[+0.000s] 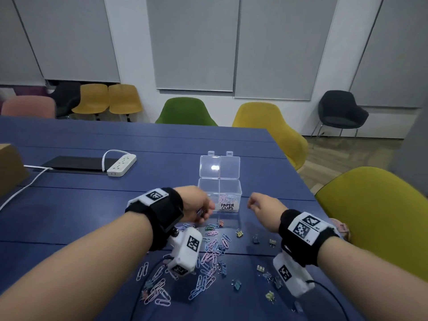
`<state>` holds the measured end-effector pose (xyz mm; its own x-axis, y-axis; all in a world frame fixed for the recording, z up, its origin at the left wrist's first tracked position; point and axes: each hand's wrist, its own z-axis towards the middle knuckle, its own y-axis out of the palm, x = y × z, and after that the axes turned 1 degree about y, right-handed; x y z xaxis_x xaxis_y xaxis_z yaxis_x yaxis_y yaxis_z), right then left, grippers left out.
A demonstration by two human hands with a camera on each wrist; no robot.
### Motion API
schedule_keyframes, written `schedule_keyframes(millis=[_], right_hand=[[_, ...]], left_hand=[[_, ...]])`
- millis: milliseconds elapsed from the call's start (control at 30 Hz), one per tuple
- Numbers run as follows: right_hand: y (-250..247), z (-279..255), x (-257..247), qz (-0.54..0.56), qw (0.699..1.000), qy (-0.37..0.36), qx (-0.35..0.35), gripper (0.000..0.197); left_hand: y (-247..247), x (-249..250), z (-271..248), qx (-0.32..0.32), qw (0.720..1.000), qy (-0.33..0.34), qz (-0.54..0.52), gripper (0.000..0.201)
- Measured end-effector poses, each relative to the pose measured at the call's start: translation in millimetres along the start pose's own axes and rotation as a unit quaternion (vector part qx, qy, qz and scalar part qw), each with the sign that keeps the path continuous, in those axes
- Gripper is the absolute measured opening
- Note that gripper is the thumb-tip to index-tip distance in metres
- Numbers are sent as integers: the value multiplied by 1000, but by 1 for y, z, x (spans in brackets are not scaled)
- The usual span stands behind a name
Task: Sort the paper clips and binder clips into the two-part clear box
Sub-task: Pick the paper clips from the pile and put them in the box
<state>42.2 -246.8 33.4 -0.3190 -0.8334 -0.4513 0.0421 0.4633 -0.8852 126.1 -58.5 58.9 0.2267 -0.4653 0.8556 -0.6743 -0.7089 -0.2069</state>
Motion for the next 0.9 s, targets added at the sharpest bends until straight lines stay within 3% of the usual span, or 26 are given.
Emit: schedule_keyframes(millis=[167, 267, 367, 467, 533, 667, 800, 900], right_hand=[[-3, 37, -3, 35, 996, -18, 81, 26], [-6, 56, -6, 78, 989, -24, 124, 33], [-10, 71, -11, 147, 973, -49, 172, 32], [-7, 92, -20, 225, 948, -66, 215, 31], [-4, 107, -25, 269, 933, -76, 225, 33], [-1, 125, -36, 360, 907, -83, 202, 32], [6, 126, -43, 316, 936, -78, 133, 35], [5, 116, -39, 286, 947, -70, 131, 36]], left_hand=[[25, 32, 46, 93, 976, 125, -153, 35], [33, 39, 73, 129, 955, 152, -218, 31], [36, 38, 93, 116, 945, 147, -269, 21], [32, 31, 99, 98, 937, 140, -304, 46], [27, 28, 94, 83, 933, 151, -316, 51], [16, 22, 82, 116, 939, 210, -246, 39], [-7, 7, 62, 161, 946, 261, -101, 19], [-29, -12, 43, 174, 944, 281, 14, 14]])
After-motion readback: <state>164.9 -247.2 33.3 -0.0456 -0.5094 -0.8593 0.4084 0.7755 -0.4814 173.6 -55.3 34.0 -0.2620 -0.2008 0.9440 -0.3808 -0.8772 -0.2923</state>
